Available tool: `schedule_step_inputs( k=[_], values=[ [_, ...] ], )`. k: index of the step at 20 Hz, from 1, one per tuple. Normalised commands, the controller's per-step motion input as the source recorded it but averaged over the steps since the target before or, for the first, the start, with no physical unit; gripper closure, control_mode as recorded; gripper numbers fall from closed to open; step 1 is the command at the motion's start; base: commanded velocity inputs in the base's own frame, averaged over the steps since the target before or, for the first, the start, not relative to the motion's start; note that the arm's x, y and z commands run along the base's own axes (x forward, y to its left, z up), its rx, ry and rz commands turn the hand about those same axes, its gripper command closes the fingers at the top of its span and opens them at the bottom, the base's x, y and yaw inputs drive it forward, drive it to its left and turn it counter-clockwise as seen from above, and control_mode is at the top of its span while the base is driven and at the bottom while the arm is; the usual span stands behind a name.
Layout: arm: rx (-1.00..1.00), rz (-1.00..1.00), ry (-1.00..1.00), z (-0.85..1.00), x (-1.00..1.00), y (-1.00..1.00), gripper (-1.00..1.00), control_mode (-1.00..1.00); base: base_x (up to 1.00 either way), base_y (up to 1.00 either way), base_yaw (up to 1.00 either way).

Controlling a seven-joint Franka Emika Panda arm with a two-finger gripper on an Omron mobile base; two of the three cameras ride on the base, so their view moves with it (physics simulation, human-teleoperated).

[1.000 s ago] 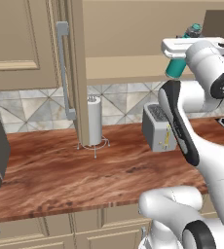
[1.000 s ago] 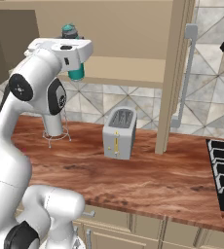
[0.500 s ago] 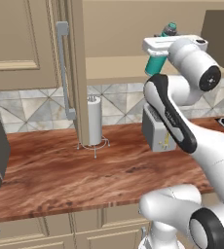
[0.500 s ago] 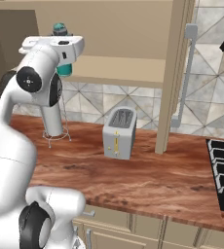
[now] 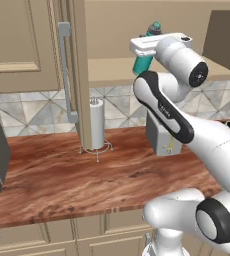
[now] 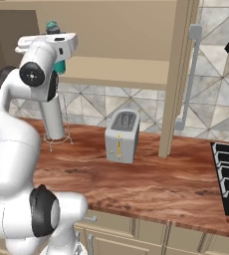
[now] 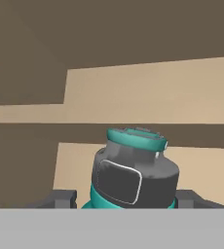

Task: Sort all alcoholic drinks to one cabinet, and non-alcoholic drinks to the other.

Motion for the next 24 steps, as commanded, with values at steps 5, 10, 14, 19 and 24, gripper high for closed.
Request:
schedule_step_inputs(
  k=[5, 10, 14, 19, 24],
  values=[
    [-0.05, 0.04, 0.00, 0.00, 0.44, 0.45, 1.00, -1.00, 0.00, 0.00, 0.00],
    [-0.05, 0.02, 0.00, 0.00, 0.44, 0.42, 1.00, -1.00, 0.00, 0.00, 0.00],
    [-0.03, 0.01, 0.00, 0.00, 0.47, 0.34, 1.00, -1.00, 0.00, 0.00, 0.00],
    [-0.04, 0.00, 0.01, -0.03, 0.46, 0.28, 1.00, -1.00, 0.00, 0.00, 0.00],
    [-0.05, 0.00, 0.07, -0.13, 0.42, 0.18, 1.00, -1.00, 0.00, 0.00, 0.00]
  ],
)
